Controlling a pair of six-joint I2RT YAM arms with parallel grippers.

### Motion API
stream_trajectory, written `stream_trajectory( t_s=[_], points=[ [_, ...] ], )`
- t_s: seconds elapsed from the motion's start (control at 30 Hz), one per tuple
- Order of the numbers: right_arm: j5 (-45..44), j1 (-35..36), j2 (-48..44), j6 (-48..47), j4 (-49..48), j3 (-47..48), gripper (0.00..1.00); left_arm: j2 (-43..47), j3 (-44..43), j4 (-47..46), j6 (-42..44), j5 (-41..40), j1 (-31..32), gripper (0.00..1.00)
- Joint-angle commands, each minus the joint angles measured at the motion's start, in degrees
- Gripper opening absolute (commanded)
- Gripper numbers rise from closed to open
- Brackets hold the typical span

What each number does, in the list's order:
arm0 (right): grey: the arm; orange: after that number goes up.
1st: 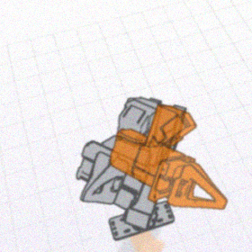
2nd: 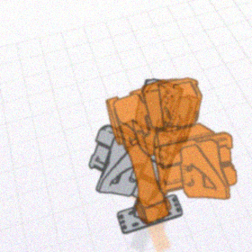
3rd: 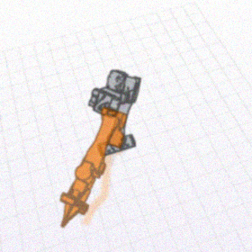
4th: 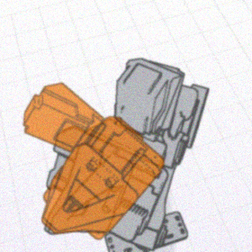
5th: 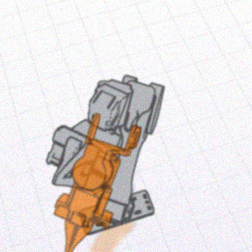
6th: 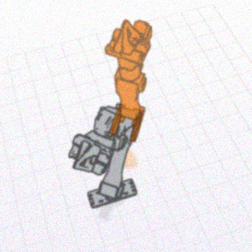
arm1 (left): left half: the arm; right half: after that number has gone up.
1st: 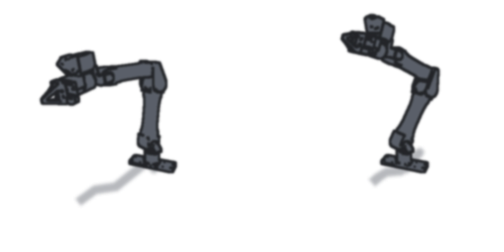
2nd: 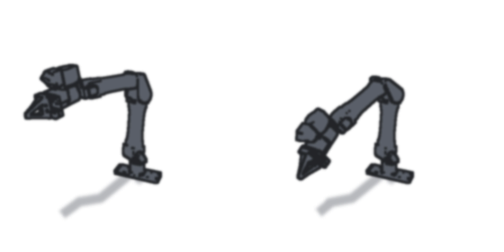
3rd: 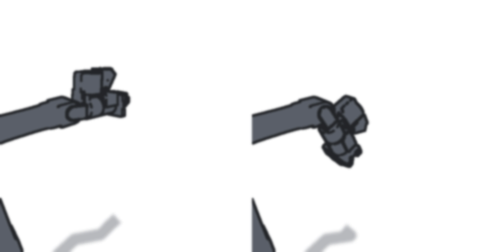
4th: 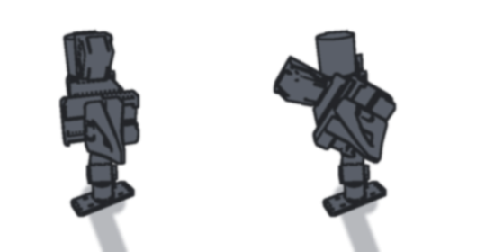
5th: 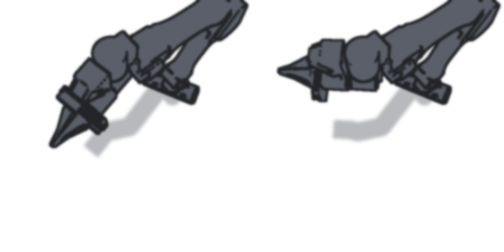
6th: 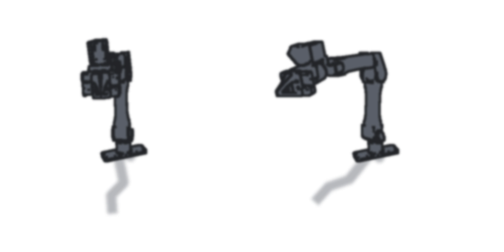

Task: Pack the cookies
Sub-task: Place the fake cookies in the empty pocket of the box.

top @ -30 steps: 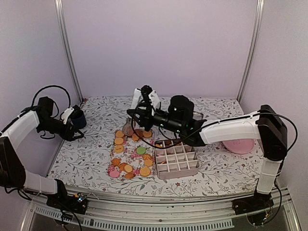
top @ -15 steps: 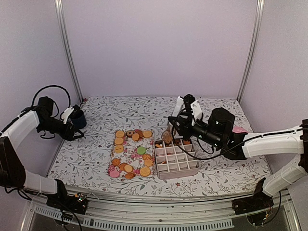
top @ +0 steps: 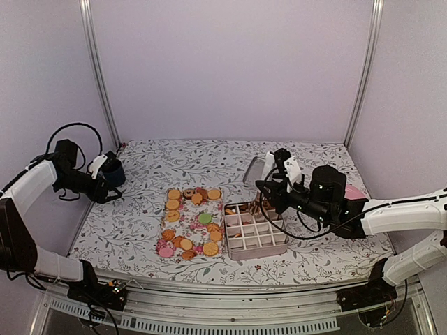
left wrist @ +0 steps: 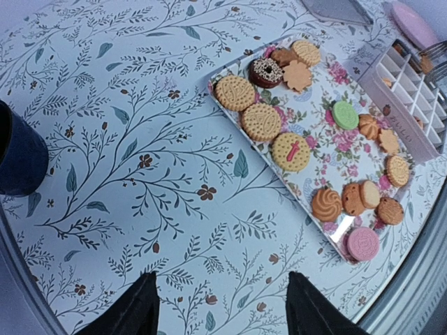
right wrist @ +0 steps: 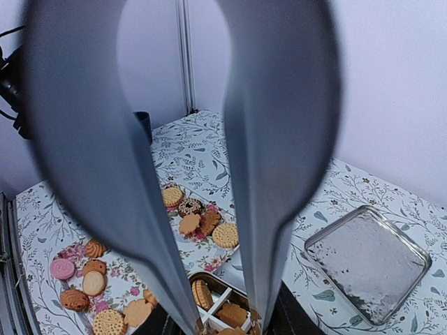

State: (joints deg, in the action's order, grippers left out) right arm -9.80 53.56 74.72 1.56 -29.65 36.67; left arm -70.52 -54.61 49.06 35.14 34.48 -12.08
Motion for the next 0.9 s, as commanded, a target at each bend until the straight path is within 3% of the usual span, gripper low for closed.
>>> stream_trajectory(
  t_s=[0.0, 0.87],
  points=[
    [-1.33, -0.34, -1.72, 0.55, -0.26, -0.35, 0.1, -0.43, -1.67, -0.64, 0.09, 0.83, -0.14, 0.63],
    [-1.08, -0.26, 4.41, -0.57, -1.29, 1.49, 0.24, 0.72, -1.57, -0.4, 1.4, 0.28, -0.14, 0.63]
  ],
)
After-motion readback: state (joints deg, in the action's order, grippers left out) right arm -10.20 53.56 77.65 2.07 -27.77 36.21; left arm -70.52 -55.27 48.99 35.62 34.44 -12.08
